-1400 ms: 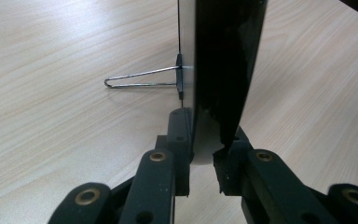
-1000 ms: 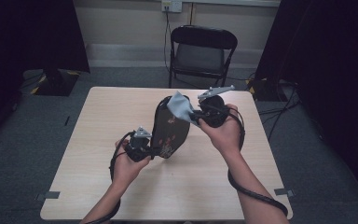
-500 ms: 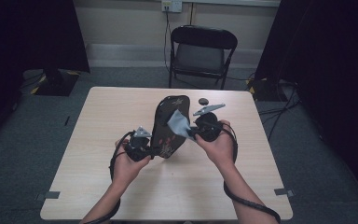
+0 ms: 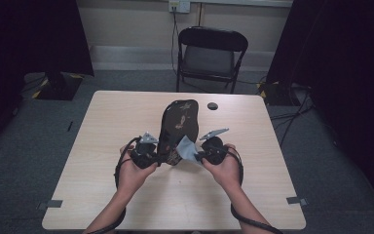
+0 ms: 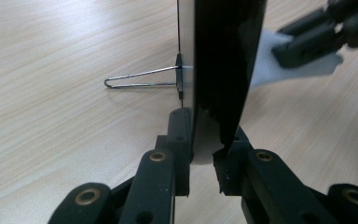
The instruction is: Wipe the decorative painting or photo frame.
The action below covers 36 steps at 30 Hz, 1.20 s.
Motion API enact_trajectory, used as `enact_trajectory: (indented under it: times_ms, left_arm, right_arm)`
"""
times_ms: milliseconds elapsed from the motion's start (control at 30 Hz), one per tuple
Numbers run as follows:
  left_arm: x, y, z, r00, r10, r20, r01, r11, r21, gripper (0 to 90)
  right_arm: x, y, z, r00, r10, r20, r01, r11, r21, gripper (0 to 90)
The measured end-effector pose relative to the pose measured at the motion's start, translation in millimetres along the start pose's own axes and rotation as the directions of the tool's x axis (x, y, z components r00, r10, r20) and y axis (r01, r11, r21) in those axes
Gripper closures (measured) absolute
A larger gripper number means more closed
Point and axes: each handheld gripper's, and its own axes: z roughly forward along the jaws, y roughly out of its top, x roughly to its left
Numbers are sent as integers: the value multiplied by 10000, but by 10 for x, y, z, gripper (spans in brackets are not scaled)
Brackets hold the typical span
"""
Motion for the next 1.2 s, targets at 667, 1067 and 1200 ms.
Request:
enact_trajectory:
  times_ms: [667, 1067, 1200]
  left_arm:
    - [-4, 2, 0, 10000, -5, -30, 5, 10000, 38, 785]
    - [-19, 11, 3, 10000, -48, -75, 49, 10000, 44, 785]
    - [-17, 9, 2, 10000, -28, -88, 29, 10000, 64, 786]
  right_arm:
    - [-26, -278, 121, 9998, 174, -117, -167, 9985, 527, 824]
    - [-106, 361, -678, 9978, -239, 617, 294, 9956, -891, 824]
    - [-28, 609, -905, 9958, -552, 736, 652, 9878, -1413, 824]
